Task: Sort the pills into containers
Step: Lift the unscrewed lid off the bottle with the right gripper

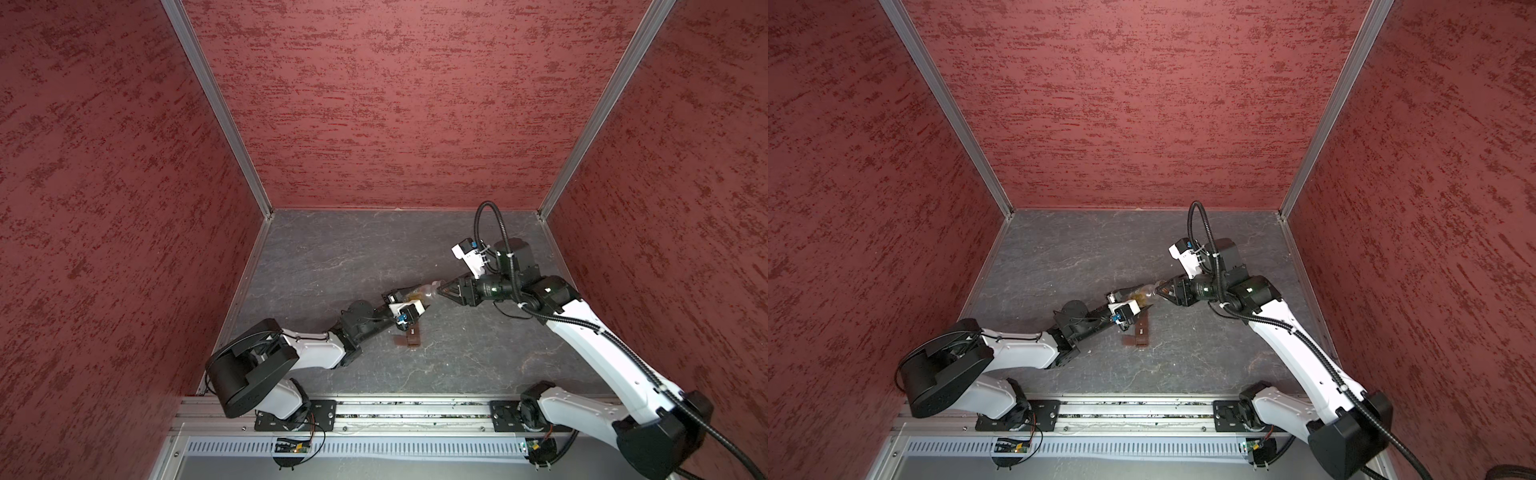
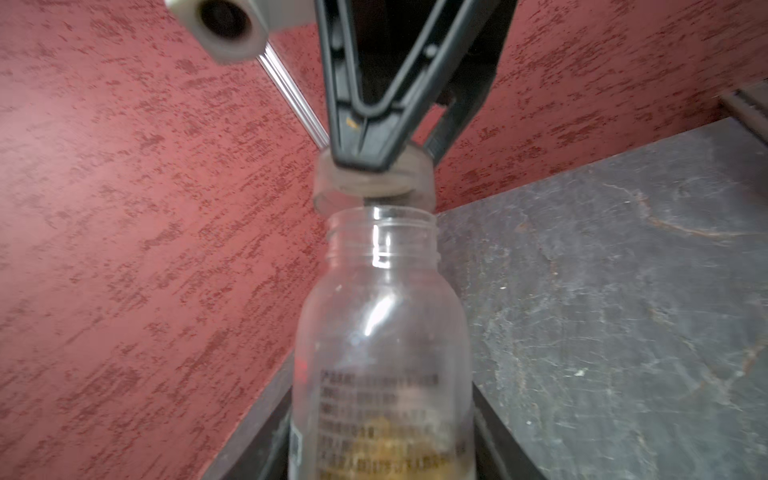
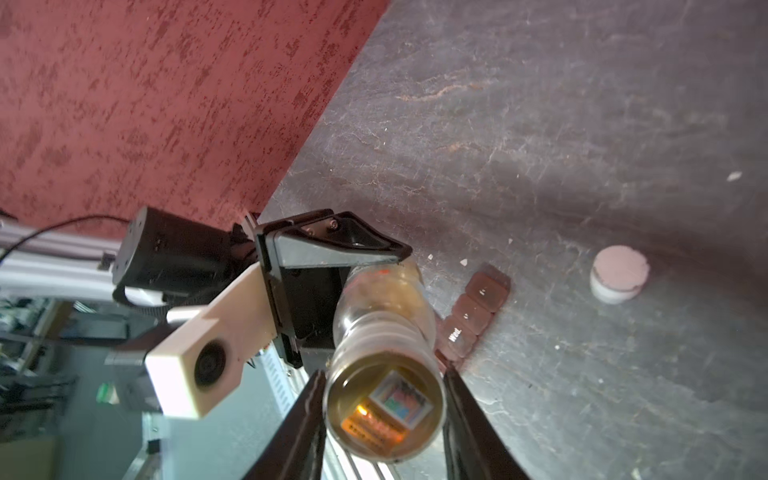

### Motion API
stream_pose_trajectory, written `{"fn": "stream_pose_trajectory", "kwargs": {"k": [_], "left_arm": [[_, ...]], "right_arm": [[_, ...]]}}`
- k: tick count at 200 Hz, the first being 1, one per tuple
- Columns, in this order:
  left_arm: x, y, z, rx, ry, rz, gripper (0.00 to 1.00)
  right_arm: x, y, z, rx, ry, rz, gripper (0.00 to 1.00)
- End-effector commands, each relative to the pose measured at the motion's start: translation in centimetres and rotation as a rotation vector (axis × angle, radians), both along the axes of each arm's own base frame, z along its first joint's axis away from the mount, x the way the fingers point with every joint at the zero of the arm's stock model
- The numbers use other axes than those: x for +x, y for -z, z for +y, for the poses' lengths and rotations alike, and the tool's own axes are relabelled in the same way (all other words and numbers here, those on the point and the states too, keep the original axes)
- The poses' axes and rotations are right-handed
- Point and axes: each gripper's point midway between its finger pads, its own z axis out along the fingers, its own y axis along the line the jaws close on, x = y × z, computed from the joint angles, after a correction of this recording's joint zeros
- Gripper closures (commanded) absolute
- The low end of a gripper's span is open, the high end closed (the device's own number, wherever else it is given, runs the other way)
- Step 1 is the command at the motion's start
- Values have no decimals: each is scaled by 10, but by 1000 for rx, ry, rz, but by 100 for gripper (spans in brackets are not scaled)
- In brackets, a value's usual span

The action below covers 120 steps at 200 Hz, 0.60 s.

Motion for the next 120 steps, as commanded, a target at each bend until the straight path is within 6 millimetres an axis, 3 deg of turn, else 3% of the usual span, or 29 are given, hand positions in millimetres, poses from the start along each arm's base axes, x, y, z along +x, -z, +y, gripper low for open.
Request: {"fn": "stream_pose_trajectory", "kwargs": {"k": [1, 37, 79, 101, 120], "left_arm": [[-15, 17, -3, 12, 84, 127, 100], [-14, 21, 2, -5, 79, 154, 100], [-13, 10, 22, -42, 10, 156, 100], [-16, 4, 37, -56, -48, 156, 100], [-20, 4, 53, -58, -104, 174, 100]], "right_arm": [[-8, -6, 1, -21, -134, -203, 70], [-4, -8, -5, -59, -106, -236, 69], [35, -10, -31, -118, 191, -131, 71], [51, 4, -50, -131, 377, -20, 72], [55, 29, -71, -166, 548, 92, 71]]}}
